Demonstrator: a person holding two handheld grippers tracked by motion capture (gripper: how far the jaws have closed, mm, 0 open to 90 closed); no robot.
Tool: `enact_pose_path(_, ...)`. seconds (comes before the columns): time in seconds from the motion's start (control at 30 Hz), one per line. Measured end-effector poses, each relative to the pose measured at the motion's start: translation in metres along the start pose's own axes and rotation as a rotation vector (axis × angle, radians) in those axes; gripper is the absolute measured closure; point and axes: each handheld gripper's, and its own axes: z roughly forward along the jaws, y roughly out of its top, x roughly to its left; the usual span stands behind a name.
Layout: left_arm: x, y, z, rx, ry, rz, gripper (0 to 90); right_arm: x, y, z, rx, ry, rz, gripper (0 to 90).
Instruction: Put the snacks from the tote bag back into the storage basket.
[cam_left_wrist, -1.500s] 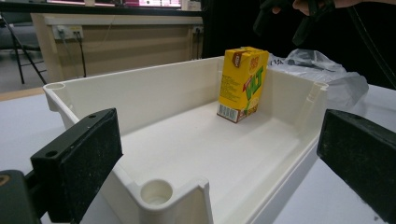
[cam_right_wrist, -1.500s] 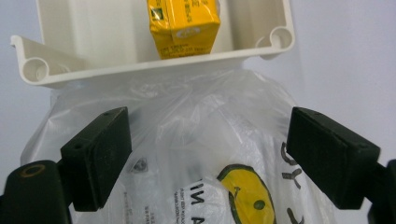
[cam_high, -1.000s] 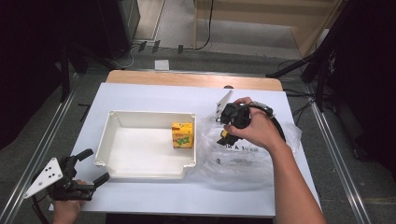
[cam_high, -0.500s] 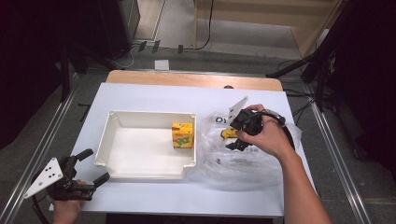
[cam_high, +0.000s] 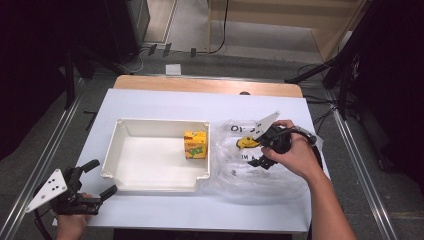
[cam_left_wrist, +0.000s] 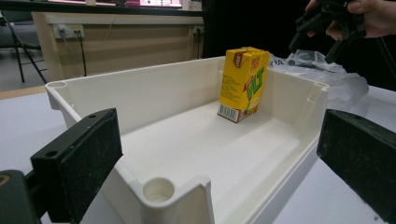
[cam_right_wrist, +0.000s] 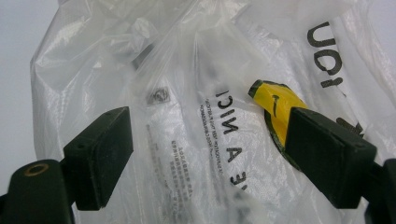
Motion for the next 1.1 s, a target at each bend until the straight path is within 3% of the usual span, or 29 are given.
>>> enact_pose_path(0.3, 0.000, 0.000, 0.000, 0.000, 0.000, 0.000, 0.6, 0.007, -0.024, -0.005, -0.046, -0.040, 0.044, 13.7)
enact_pose_path(0.37, 0.000, 0.000, 0.000, 0.002, 0.000, 0.001, 0.6, 0.007, -0.028, -0.005, -0.053, -0.023, 0.057, 13.7)
enact_pose_path(0.57, 0.000, 0.000, 0.000, -0.001, -0.001, -0.002, 0.6, 0.011, -0.044, -0.007, -0.115, -0.043, 0.111, 13.6)
enact_pose_path(0.63, 0.000, 0.000, 0.000, 0.001, -0.001, -0.004, 0.6, 0.011, -0.050, -0.008, -0.150, -0.018, 0.129, 13.7)
enact_pose_path(1.1, 0.001, 0.000, 0.000, -0.001, -0.001, -0.006, 0.6, 0.019, -0.095, -0.007, -0.227, -0.076, 0.216, 13.5)
